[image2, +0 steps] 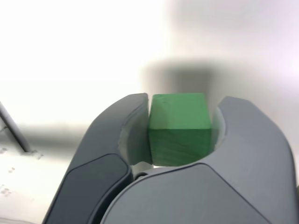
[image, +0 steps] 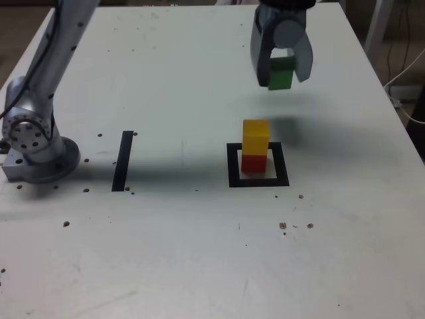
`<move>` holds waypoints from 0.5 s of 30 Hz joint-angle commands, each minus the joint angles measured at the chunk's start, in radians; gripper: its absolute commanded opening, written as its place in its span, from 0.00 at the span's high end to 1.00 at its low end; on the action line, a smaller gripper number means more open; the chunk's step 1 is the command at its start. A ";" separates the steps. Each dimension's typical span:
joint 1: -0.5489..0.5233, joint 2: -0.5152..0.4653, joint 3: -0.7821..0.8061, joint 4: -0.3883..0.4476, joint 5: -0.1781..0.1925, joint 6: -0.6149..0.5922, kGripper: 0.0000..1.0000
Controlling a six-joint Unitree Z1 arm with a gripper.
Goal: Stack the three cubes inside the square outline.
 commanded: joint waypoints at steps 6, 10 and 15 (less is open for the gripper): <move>-0.074 -0.128 0.114 0.020 -0.049 0.002 0.70; -0.123 -0.162 0.158 0.020 -0.067 -0.011 0.70; -0.176 -0.177 0.192 0.014 -0.076 -0.036 0.70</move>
